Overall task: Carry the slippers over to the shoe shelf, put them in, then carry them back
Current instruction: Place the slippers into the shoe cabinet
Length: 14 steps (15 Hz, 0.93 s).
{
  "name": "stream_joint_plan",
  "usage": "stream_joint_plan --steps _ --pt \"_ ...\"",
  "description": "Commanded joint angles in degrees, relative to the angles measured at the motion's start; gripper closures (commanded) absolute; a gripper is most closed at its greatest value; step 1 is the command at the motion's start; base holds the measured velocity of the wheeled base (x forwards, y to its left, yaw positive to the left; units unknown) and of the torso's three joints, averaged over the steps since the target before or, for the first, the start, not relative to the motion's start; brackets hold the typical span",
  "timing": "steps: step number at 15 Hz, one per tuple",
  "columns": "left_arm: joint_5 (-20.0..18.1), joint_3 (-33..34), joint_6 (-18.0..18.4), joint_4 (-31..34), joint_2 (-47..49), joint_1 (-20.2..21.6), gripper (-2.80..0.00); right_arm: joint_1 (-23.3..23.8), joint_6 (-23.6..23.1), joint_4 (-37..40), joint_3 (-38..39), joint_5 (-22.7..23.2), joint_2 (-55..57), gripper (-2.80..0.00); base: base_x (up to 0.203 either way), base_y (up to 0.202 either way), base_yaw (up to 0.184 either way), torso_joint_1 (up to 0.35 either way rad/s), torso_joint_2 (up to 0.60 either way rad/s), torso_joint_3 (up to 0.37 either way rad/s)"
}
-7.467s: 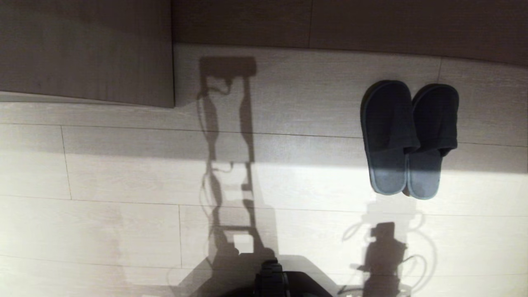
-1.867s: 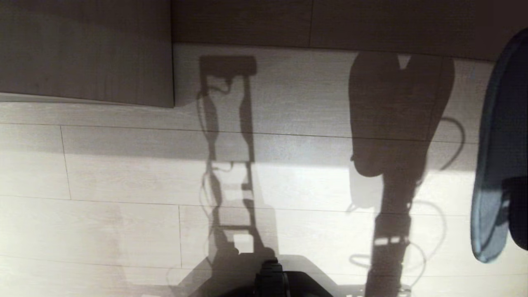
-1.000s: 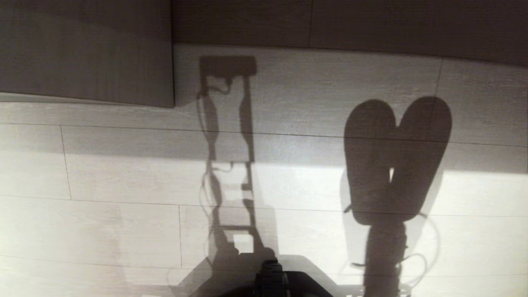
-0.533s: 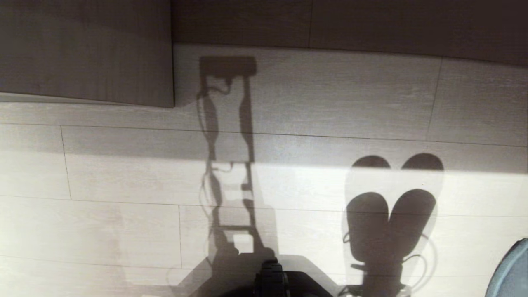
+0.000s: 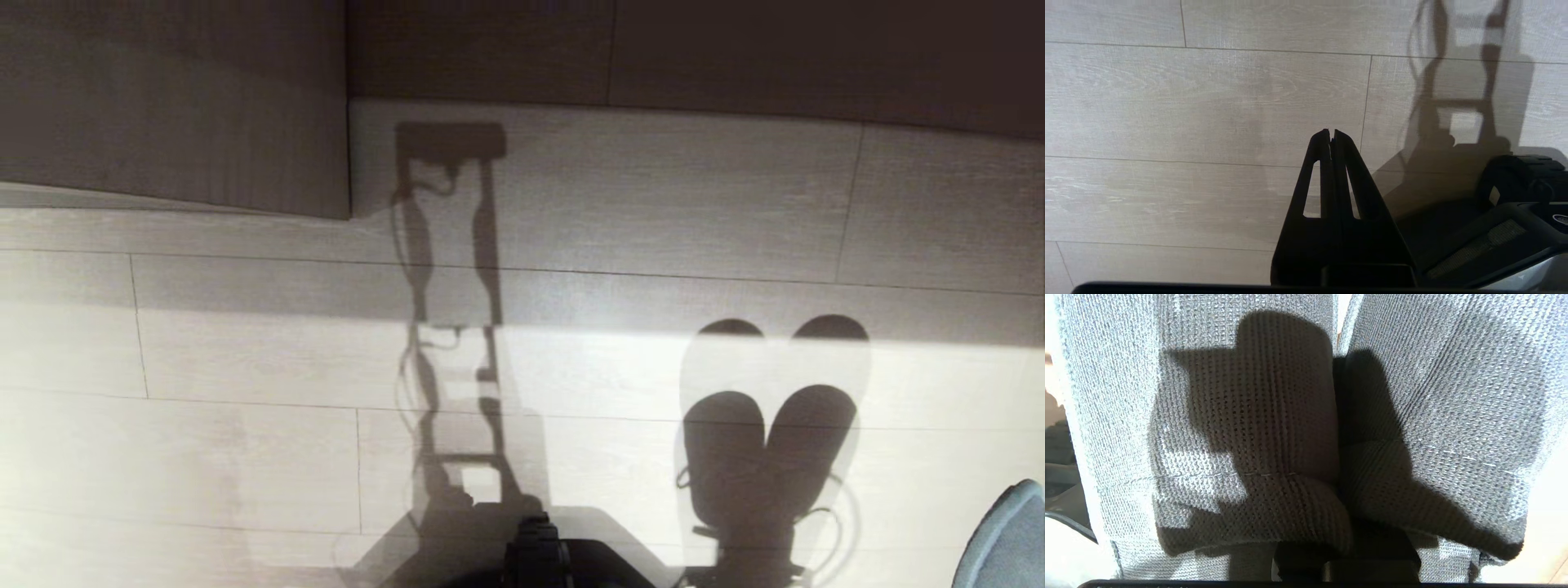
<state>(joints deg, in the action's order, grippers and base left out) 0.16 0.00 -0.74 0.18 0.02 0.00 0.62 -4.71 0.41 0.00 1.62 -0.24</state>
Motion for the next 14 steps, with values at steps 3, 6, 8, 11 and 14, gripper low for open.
stream_joint_plan --steps 3,6,8,11,14 --pt "0.02 0.0 -0.05 -0.01 0.06 0.0 0.0 -0.01 -0.04 0.02 0.0 0.05 0.16 0.0 0.0 0.0 0.0 0.002 0.0 0.204" --pt "0.02 0.0 -0.05 -0.01 -0.02 -0.01 0.0 -0.01 0.8 0.02 0.0 0.0 0.07 0.0 0.0 0.0 0.0 0.001 0.0 0.201" --pt "0.02 0.0 -0.05 -0.01 -0.02 0.0 0.0 -0.01 0.93 -0.06 0.0 -0.04 0.07 0.0 0.0 0.0 0.0 0.004 0.0 0.201" --pt "0.02 0.0 -0.05 -0.01 -0.02 0.0 0.0 -0.01 0.93 -0.06 0.0 -0.04 0.07 0.0 0.0 0.0 0.0 -0.001 0.0 0.205" --pt "0.02 0.0 -0.05 -0.01 0.06 -0.05 0.0 -0.01 0.93 -0.06 0.0 -0.04 0.07 0.0 0.0 0.0 0.0 0.003 0.0 0.203"
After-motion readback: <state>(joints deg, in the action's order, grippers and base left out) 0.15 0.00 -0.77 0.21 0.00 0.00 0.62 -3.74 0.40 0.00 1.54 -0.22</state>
